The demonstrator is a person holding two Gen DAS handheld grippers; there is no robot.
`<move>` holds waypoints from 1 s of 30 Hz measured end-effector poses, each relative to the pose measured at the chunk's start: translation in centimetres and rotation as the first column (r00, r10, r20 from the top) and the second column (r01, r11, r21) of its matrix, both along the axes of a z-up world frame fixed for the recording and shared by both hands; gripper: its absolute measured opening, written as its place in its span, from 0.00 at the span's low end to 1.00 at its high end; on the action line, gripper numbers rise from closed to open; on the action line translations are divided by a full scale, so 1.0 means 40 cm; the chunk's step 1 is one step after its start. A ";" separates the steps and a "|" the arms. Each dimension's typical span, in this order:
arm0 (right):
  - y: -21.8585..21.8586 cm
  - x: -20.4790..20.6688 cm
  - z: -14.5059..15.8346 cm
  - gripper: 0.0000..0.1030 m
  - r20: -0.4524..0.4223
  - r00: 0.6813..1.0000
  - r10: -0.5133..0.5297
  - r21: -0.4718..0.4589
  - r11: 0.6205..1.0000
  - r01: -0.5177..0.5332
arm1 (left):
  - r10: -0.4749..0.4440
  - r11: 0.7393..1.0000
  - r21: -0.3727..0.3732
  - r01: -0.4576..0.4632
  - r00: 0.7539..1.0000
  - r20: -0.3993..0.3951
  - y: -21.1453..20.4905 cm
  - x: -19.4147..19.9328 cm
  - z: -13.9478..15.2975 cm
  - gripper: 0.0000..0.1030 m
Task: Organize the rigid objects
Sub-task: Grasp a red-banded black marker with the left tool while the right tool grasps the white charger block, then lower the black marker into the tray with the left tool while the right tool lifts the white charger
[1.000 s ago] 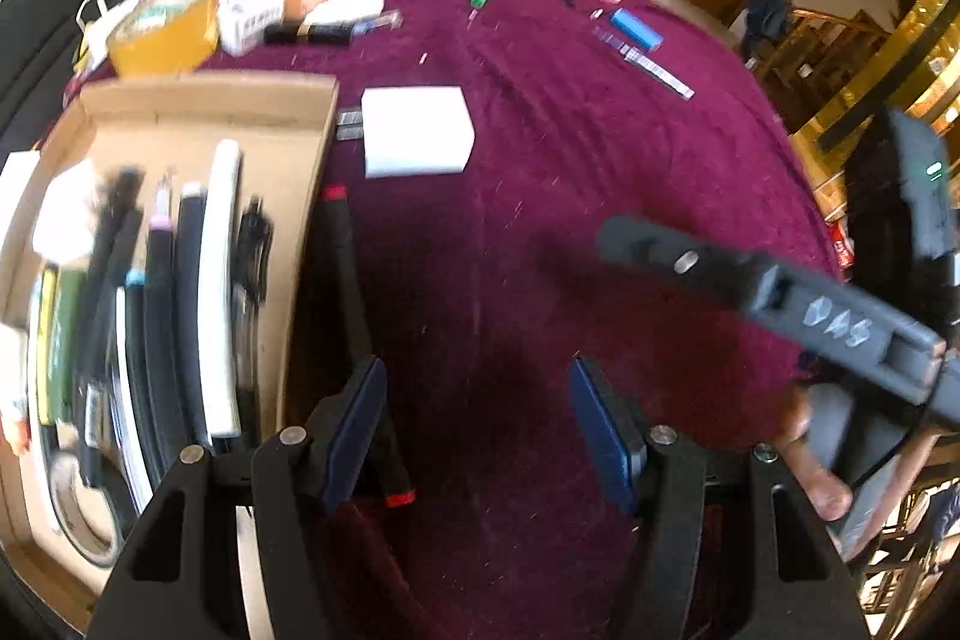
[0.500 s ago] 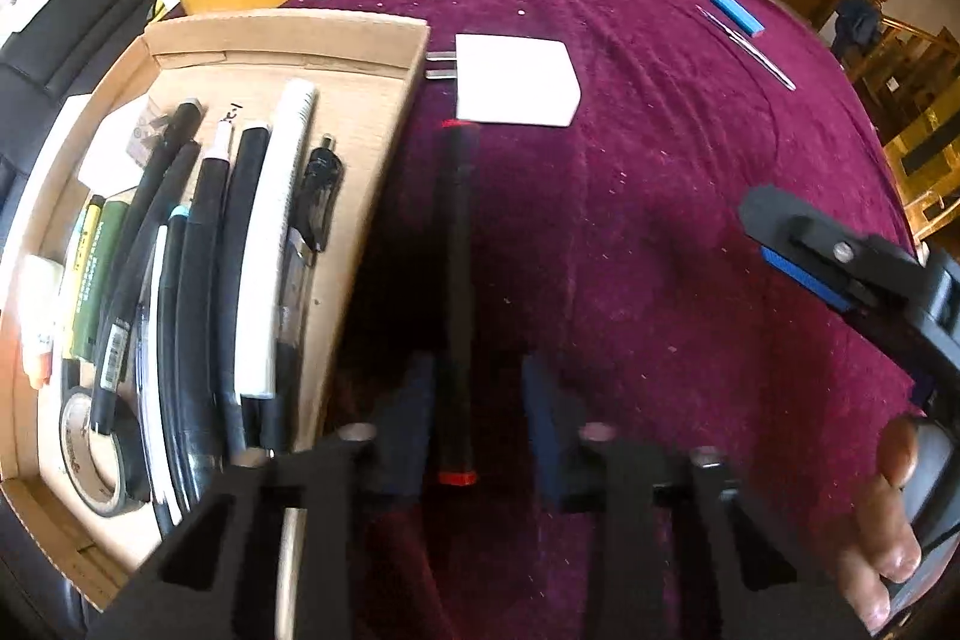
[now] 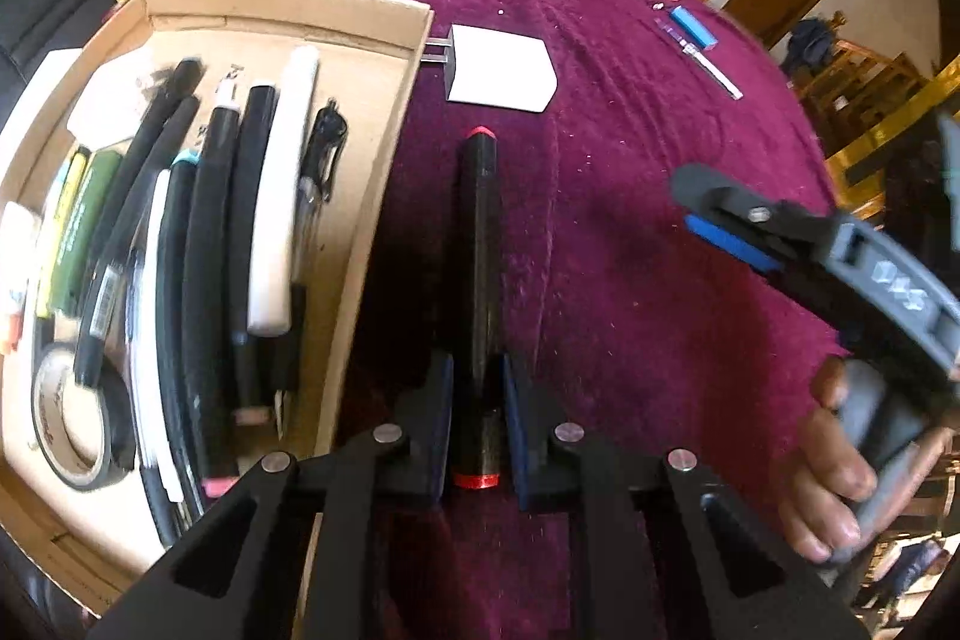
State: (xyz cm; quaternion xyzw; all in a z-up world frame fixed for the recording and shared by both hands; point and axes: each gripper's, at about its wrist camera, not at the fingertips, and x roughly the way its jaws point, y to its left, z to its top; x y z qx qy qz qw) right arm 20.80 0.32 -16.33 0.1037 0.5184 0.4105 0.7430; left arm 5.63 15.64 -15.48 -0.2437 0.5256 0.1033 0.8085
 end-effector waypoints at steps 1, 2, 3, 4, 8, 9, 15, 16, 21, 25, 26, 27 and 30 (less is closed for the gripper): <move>0.008 -0.005 -0.002 0.56 0.005 1.000 0.012 -0.006 1.000 -0.012 | -0.004 1.000 -0.029 0.004 1.000 0.016 0.006 -0.013 0.004 0.15; 0.016 -0.010 -0.004 0.56 0.011 1.000 0.021 -0.013 1.000 -0.021 | -0.018 0.998 -0.062 0.020 1.000 0.025 0.009 -0.022 0.008 0.15; 0.022 -0.016 -0.004 0.56 0.021 0.999 0.031 -0.017 0.999 -0.030 | -0.032 0.996 -0.086 0.035 0.999 0.032 0.015 -0.022 0.009 0.15; 0.030 -0.023 -0.003 0.57 0.037 0.998 0.046 -0.019 0.999 -0.045 | -0.048 0.993 -0.108 0.053 0.998 0.051 0.019 -0.031 0.018 0.15; 0.058 -0.034 -0.004 0.58 0.064 0.997 0.048 -0.062 0.997 -0.044 | -0.073 0.985 -0.148 0.093 0.988 0.132 0.055 -0.068 0.063 0.15; 0.065 -0.034 0.000 0.58 0.066 0.997 0.043 -0.069 0.997 -0.038 | -0.073 0.984 -0.149 0.095 0.986 0.151 0.066 -0.081 0.075 0.15; 0.177 -0.019 0.021 0.61 0.109 0.992 0.071 -0.192 0.980 -0.049 | -0.018 0.987 -0.149 0.051 0.976 0.217 0.170 -0.133 0.101 0.15; 0.204 -0.012 0.023 0.61 0.122 0.990 0.074 -0.216 0.975 -0.047 | -0.006 0.987 -0.157 0.043 0.973 0.229 0.193 -0.140 0.101 0.15; 0.296 0.022 0.020 0.61 0.150 0.985 0.082 -0.256 0.966 -0.041 | 0.047 0.985 -0.171 -0.005 0.969 0.244 0.277 -0.176 0.095 0.15; 0.355 0.032 0.011 0.67 0.206 0.973 0.104 -0.340 0.940 -0.028 | 0.085 0.982 -0.185 -0.039 0.965 0.248 0.331 -0.194 0.086 0.15; 0.362 0.031 0.010 0.67 0.218 0.970 0.110 -0.356 0.934 -0.026 | 0.090 0.982 -0.186 -0.044 0.965 0.247 0.337 -0.195 0.084 0.15; 0.371 0.031 0.009 0.67 0.228 0.967 0.110 -0.373 0.928 -0.017 | 0.092 0.981 -0.188 -0.046 0.965 0.245 0.343 -0.197 0.082 0.15; 0.393 0.035 0.007 0.67 0.260 0.958 0.119 -0.419 0.908 0.001 | 0.094 0.980 -0.196 -0.046 0.966 0.243 0.344 -0.204 0.076 0.15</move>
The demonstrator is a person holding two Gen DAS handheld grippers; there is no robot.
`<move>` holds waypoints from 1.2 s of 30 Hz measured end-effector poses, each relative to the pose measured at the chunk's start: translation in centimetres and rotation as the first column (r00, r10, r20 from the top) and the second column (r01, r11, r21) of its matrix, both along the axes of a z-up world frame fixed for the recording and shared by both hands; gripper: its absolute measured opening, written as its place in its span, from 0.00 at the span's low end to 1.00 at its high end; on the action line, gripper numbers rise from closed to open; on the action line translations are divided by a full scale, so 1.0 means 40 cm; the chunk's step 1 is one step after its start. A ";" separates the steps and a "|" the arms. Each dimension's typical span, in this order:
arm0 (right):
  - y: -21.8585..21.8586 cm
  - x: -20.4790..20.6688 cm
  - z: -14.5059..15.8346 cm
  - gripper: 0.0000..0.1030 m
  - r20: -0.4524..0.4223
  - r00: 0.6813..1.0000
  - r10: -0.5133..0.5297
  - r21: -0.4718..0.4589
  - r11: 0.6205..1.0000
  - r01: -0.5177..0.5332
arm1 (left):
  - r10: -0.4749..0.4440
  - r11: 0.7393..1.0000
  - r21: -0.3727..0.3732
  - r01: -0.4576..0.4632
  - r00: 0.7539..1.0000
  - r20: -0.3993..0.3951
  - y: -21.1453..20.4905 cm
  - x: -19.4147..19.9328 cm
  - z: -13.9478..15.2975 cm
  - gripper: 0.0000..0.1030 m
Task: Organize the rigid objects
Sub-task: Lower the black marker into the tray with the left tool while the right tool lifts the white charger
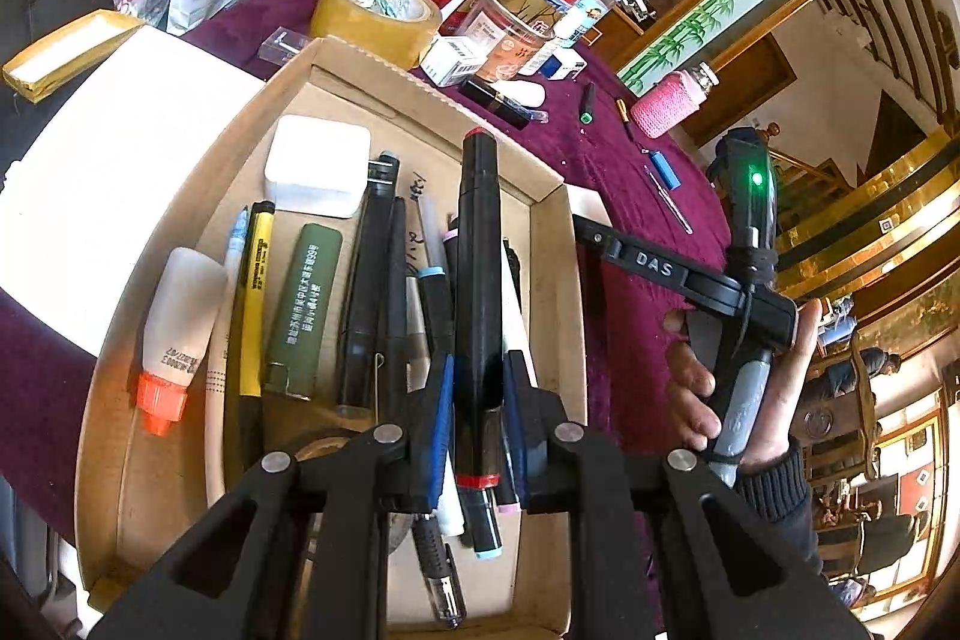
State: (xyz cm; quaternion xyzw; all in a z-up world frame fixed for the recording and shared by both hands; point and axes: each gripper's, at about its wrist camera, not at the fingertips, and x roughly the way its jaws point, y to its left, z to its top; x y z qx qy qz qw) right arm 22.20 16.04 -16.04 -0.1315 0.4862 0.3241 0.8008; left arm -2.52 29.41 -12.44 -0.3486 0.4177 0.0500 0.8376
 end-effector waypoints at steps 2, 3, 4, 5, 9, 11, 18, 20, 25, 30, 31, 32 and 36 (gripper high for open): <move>0.005 0.005 -0.002 0.67 0.020 1.000 -0.005 -0.015 1.000 0.006 | -0.005 1.000 0.000 0.005 1.000 0.001 0.000 -0.002 -0.001 0.16; 0.008 0.009 -0.004 0.67 0.027 1.000 -0.008 -0.022 1.000 0.009 | -0.006 1.000 0.001 0.006 1.000 0.001 0.002 -0.005 0.000 0.16; 0.008 0.012 -0.006 0.67 0.036 0.999 -0.014 -0.033 0.999 0.015 | -0.006 1.000 0.001 0.006 1.000 0.001 0.004 -0.006 0.000 0.16; 0.006 0.014 -0.005 0.67 0.041 0.999 -0.021 -0.035 0.999 0.022 | -0.005 1.000 0.001 0.005 1.000 0.002 0.005 -0.013 0.002 0.16; 0.010 0.018 0.001 0.69 0.049 0.999 0.007 -0.032 0.999 -0.006 | 0.003 1.000 0.003 -0.003 1.000 -0.007 0.012 -0.020 -0.002 0.16; 0.026 0.020 -0.003 0.69 0.070 0.997 0.030 -0.055 0.998 -0.026 | 0.006 1.000 0.000 -0.006 1.000 -0.011 0.014 -0.020 -0.004 0.15; 0.027 0.015 -0.029 0.58 0.054 0.998 0.032 -0.053 0.998 -0.029 | 0.024 1.000 0.006 -0.024 0.999 -0.039 0.022 -0.033 -0.013 0.16; 0.015 0.006 -0.025 0.58 0.035 0.999 0.019 -0.034 0.999 -0.018 | 0.029 1.000 0.007 -0.029 0.999 -0.045 0.023 -0.037 -0.013 0.16; -0.036 -0.032 -0.008 0.58 -0.001 0.999 -0.045 0.017 0.999 0.045 | 0.038 0.999 0.028 -0.036 0.997 -0.062 0.017 -0.047 -0.010 0.16; -0.119 -0.057 0.007 0.58 -0.019 0.987 -0.158 0.067 0.985 0.159 | 0.041 0.998 0.046 -0.037 0.995 -0.086 0.011 -0.052 -0.020 0.16; -0.137 -0.068 0.016 0.58 -0.030 0.986 -0.162 0.092 0.982 0.164 | 0.040 0.998 0.060 -0.034 0.994 -0.098 0.012 -0.050 -0.025 0.16; -0.153 -0.080 0.030 0.58 -0.040 0.986 -0.160 0.121 0.979 0.164 | 0.038 0.997 0.069 -0.031 0.993 -0.109 0.013 -0.048 -0.028 0.16; -0.183 -0.135 0.101 0.58 -0.042 0.990 -0.131 0.217 0.967 0.137 | 0.044 0.995 0.091 -0.032 0.990 -0.133 0.028 -0.042 -0.036 0.16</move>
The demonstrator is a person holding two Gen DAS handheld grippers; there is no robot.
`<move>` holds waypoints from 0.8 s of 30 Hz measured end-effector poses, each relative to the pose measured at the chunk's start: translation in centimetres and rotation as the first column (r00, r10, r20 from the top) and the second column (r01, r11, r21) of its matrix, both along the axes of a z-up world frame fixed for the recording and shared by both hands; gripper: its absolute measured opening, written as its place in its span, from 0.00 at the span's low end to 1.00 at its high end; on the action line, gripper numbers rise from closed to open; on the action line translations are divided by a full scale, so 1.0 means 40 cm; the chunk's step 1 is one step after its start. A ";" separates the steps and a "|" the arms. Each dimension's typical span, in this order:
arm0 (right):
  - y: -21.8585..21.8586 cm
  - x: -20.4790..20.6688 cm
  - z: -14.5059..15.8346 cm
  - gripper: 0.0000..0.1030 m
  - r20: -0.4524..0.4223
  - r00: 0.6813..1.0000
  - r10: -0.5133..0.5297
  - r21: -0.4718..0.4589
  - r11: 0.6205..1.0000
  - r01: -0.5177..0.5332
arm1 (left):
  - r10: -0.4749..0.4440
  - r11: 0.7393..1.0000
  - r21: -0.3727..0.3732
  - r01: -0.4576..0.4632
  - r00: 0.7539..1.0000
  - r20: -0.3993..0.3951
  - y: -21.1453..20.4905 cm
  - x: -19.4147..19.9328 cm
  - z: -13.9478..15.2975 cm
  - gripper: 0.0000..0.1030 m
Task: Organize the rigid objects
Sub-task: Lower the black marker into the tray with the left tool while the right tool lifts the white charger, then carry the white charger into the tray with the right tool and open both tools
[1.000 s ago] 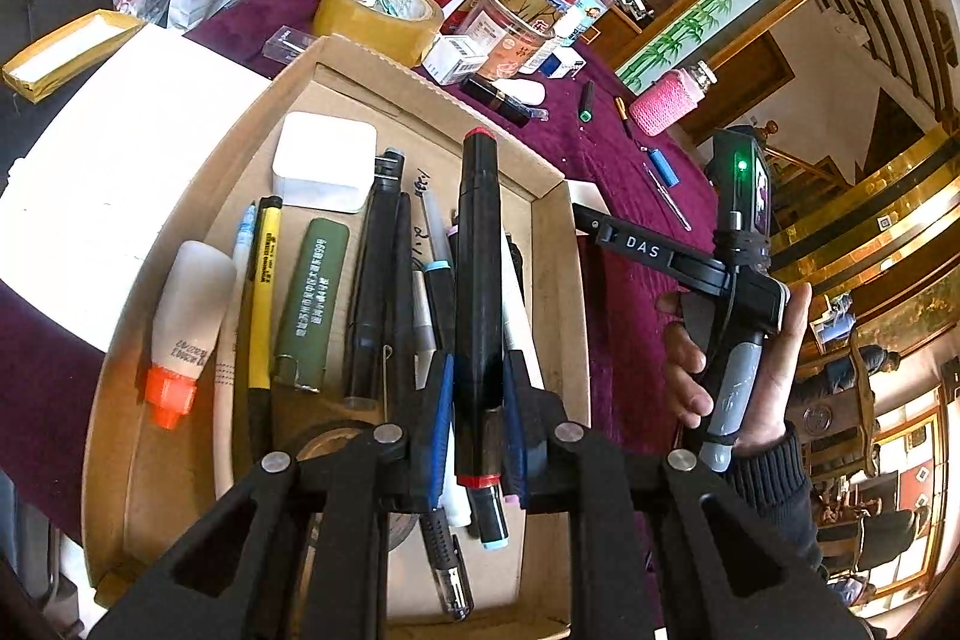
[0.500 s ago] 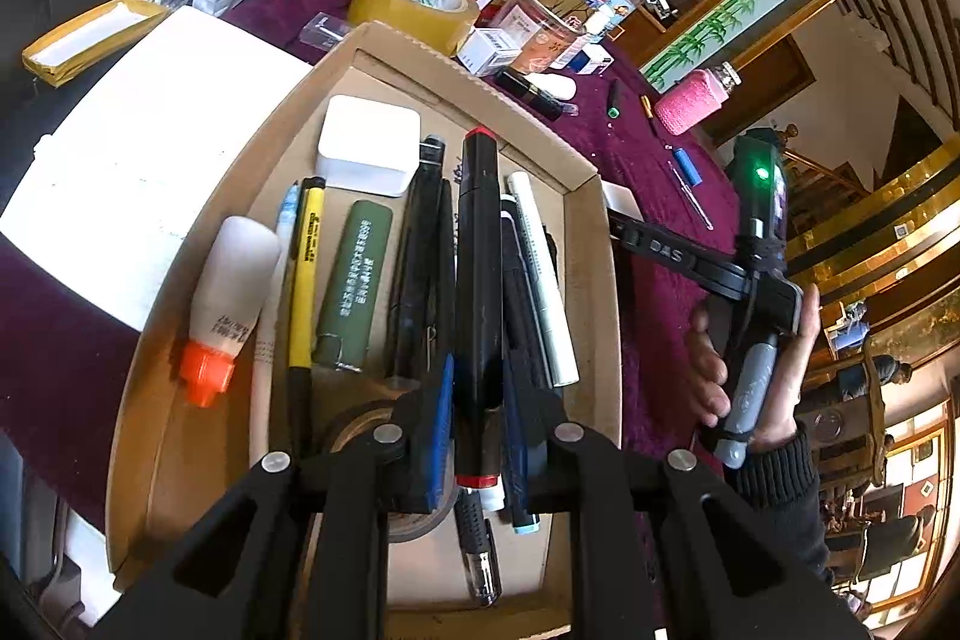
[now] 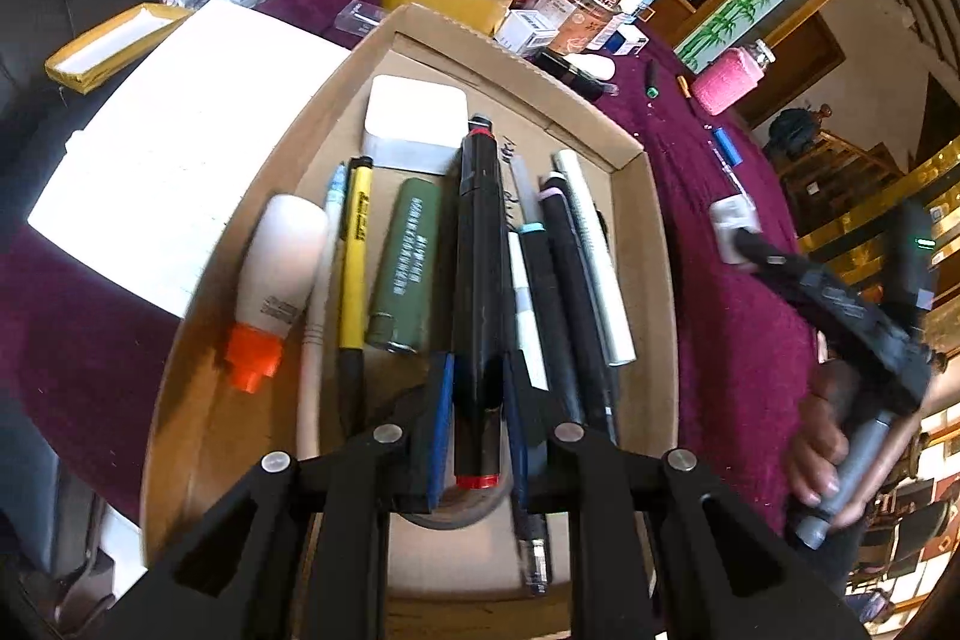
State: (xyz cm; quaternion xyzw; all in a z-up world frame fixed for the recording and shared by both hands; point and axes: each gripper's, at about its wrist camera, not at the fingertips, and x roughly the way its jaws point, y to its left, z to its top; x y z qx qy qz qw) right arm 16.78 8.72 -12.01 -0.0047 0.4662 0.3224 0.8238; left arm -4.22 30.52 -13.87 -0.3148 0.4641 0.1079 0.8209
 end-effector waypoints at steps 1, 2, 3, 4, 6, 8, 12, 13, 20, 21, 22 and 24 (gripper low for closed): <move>0.001 -0.016 0.019 0.58 0.004 1.000 0.014 0.022 1.000 -0.014 | -0.008 1.000 0.008 0.008 1.000 -0.003 0.003 0.002 0.002 0.16; 0.006 -0.031 0.038 0.58 0.008 0.999 0.032 0.045 0.998 -0.033 | -0.014 1.000 0.011 0.014 1.000 -0.006 0.005 0.004 0.003 0.16; 0.016 -0.044 0.054 0.58 0.009 0.999 0.053 0.066 0.996 -0.053 | -0.024 1.000 0.015 0.024 1.000 -0.013 0.007 0.007 0.003 0.16; 0.029 -0.057 0.068 0.58 0.011 0.997 0.077 0.085 0.993 -0.077 | -0.033 0.999 0.016 0.033 0.999 -0.020 0.009 0.010 0.002 0.16; 0.063 -0.077 0.087 0.58 0.014 0.993 0.119 0.109 0.987 -0.120 | -0.067 0.998 0.012 0.067 0.997 -0.024 0.010 0.013 0.005 0.16; 0.105 -0.091 0.089 0.58 0.012 0.988 0.151 0.113 0.982 -0.151 | -0.099 0.995 0.030 0.100 0.994 -0.037 0.006 0.015 0.005 0.16; 0.183 -0.096 0.065 0.58 -0.007 0.982 0.188 0.096 0.978 -0.187 | -0.129 0.991 0.023 0.130 0.991 -0.039 0.014 0.013 -0.001 0.16; 0.202 -0.099 0.058 0.58 -0.010 0.981 0.195 0.088 0.977 -0.194 | -0.133 0.990 0.028 0.135 0.990 -0.043 0.017 0.012 0.001 0.16; 0.312 -0.072 -0.009 0.58 -0.033 0.981 0.192 -0.018 0.981 -0.193 | -0.143 0.989 -0.026 0.142 0.989 -0.037 0.064 0.009 -0.012 0.16; 0.322 -0.069 -0.017 0.58 -0.036 0.982 0.188 -0.031 0.982 -0.189 | -0.144 0.989 -0.033 0.143 0.989 -0.033 0.069 0.008 -0.013 0.16; 0.334 -0.064 -0.028 0.58 -0.044 0.983 0.179 -0.045 0.982 -0.181 | -0.142 0.989 -0.034 0.141 0.989 -0.032 0.072 0.010 -0.014 0.16; 0.348 -0.057 -0.039 0.57 -0.050 0.984 0.168 -0.064 0.983 -0.171 | -0.147 0.988 -0.042 0.146 0.989 -0.030 0.075 0.012 -0.017 0.16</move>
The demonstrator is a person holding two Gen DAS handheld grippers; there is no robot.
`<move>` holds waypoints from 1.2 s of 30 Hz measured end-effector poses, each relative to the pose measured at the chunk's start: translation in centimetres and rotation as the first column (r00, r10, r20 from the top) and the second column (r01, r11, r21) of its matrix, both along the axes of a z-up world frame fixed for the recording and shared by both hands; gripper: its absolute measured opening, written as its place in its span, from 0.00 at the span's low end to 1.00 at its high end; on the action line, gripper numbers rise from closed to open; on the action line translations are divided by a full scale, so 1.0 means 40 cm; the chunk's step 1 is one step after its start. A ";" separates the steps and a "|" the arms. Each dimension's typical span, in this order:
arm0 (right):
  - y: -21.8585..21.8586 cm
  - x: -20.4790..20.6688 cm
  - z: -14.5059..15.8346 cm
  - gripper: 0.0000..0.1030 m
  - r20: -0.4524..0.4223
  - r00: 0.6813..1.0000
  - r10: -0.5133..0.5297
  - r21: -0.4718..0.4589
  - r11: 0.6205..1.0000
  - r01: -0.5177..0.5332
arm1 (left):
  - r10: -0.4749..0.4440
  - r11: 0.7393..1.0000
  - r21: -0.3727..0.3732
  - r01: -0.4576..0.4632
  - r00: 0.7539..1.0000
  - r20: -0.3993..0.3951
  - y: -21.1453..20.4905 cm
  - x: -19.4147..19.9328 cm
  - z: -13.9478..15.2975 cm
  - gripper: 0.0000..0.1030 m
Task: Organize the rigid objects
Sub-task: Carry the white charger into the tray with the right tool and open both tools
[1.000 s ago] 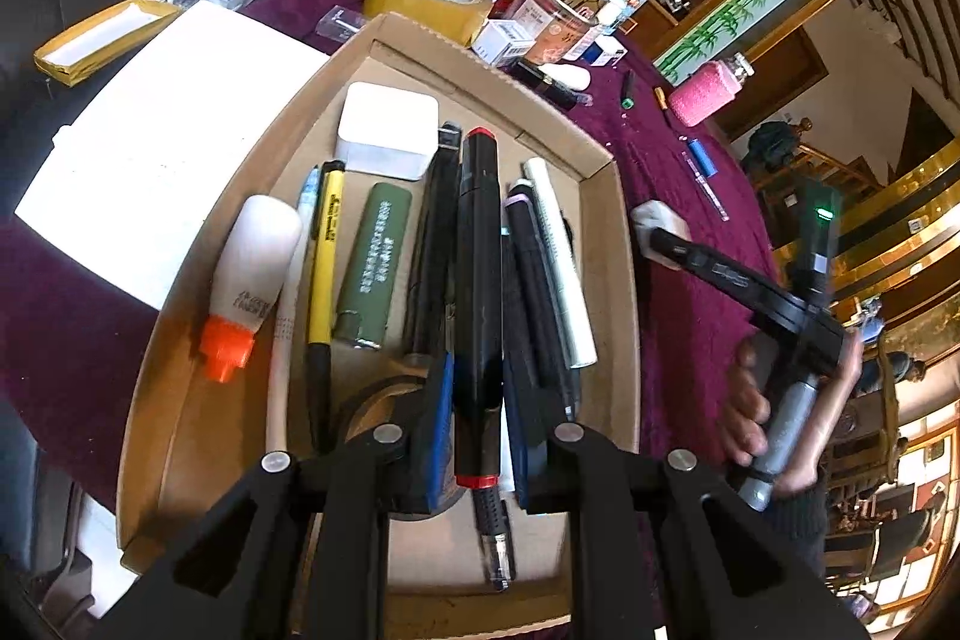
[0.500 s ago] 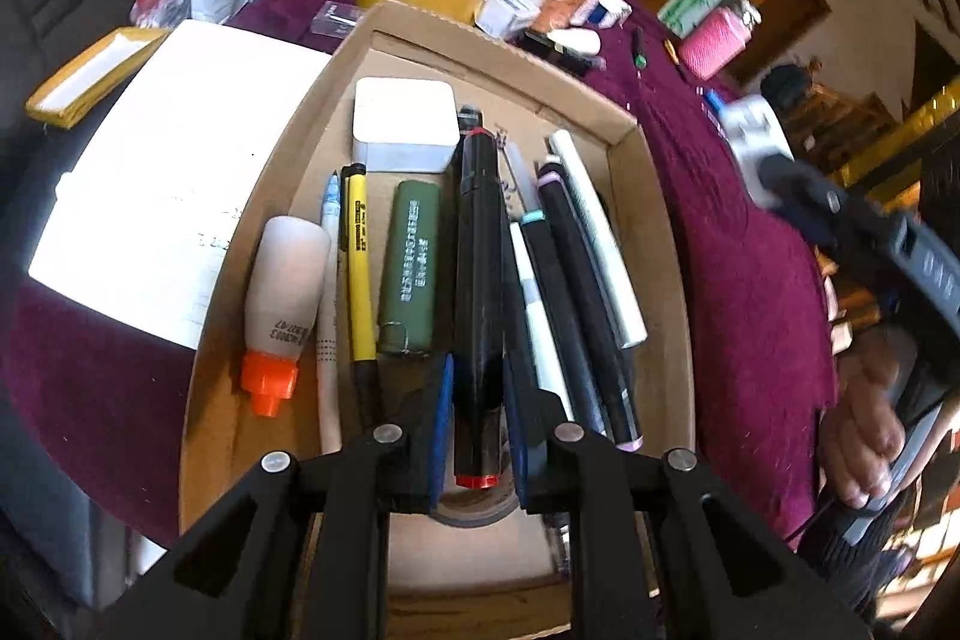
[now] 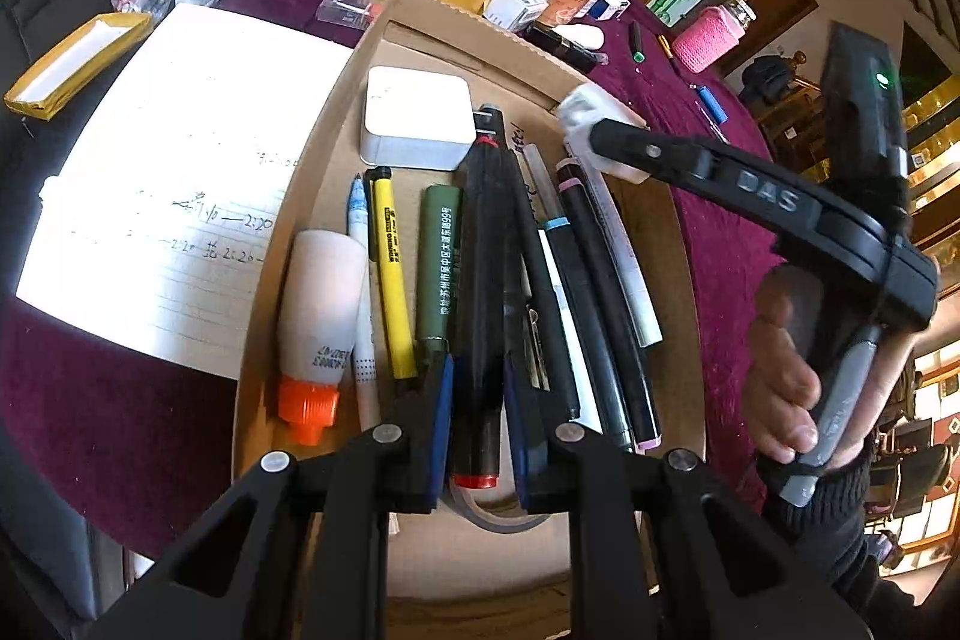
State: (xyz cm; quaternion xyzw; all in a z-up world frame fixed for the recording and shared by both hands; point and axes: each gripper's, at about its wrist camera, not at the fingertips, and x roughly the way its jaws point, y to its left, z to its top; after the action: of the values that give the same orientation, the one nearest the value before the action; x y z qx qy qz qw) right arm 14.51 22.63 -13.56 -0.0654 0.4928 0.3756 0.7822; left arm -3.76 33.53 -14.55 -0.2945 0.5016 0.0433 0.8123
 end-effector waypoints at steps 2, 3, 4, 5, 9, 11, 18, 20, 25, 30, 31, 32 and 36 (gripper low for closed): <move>0.019 0.004 -0.003 0.57 0.014 1.000 -0.006 -0.024 1.000 0.006 | -0.003 1.000 -0.014 0.003 1.000 0.002 0.006 0.001 -0.001 0.16; 0.026 0.004 -0.002 0.57 0.025 1.000 -0.005 -0.034 0.999 0.006 | -0.006 1.000 -0.018 0.006 1.000 0.002 0.007 -0.001 -0.001 0.16; 0.038 0.005 -0.001 0.57 0.034 0.999 -0.004 -0.046 0.999 0.005 | -0.009 1.000 -0.018 0.009 1.000 0.006 0.006 -0.002 -0.001 0.16; 0.048 0.005 -0.001 0.57 0.038 0.999 -0.002 -0.057 0.998 0.004 | -0.009 1.000 -0.020 0.009 1.000 0.006 0.007 -0.004 -0.002 0.16; 0.075 -0.010 -0.005 0.57 0.099 0.995 0.007 -0.108 0.994 0.004 | -0.013 1.000 -0.022 0.014 1.000 0.015 0.011 -0.010 -0.002 0.16; 0.087 -0.020 -0.007 0.57 0.123 0.992 0.018 -0.124 0.992 -0.002 | -0.012 1.000 -0.024 0.012 1.000 0.021 0.012 -0.011 -0.003 0.16; 0.102 -0.040 -0.019 0.58 0.159 0.987 0.039 -0.159 0.987 -0.014 | 0.007 1.000 0.001 -0.007 0.997 0.078 -0.002 -0.027 0.010 0.49; 0.077 -0.044 -0.016 0.59 0.121 0.992 0.030 -0.121 0.993 -0.016 | 0.018 0.998 0.053 -0.023 0.995 0.100 -0.023 -0.039 0.029 0.66; -0.044 -0.108 0.050 0.63 0.089 0.996 -0.007 0.031 1.000 0.004 | 0.004 0.985 0.170 -0.029 0.990 0.144 -0.100 -0.065 0.082 0.74; -0.197 -0.205 0.078 0.65 0.039 0.996 -0.083 0.104 0.991 0.079 | 0.053 0.924 0.364 -0.120 0.981 0.189 -0.190 -0.107 0.129 0.82; -0.225 -0.224 0.072 0.65 0.014 0.994 -0.105 0.106 0.989 0.103 | 0.062 0.906 0.400 -0.140 0.978 0.201 -0.209 -0.121 0.137 0.83; -0.252 -0.242 0.066 0.65 -0.011 0.994 -0.113 0.120 0.986 0.114 | 0.065 0.892 0.427 -0.150 0.976 0.208 -0.224 -0.131 0.142 0.83; -0.322 -0.313 0.059 0.65 -0.056 0.991 -0.120 0.130 0.983 0.127 | 0.076 0.855 0.494 -0.160 0.980 0.185 -0.262 -0.164 0.154 0.83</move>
State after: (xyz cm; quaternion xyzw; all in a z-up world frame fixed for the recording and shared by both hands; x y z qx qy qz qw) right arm 1.98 9.75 -11.22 0.0266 0.4882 0.3599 0.7946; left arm -10.31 23.06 -8.40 -0.1035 0.3872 0.1997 0.8941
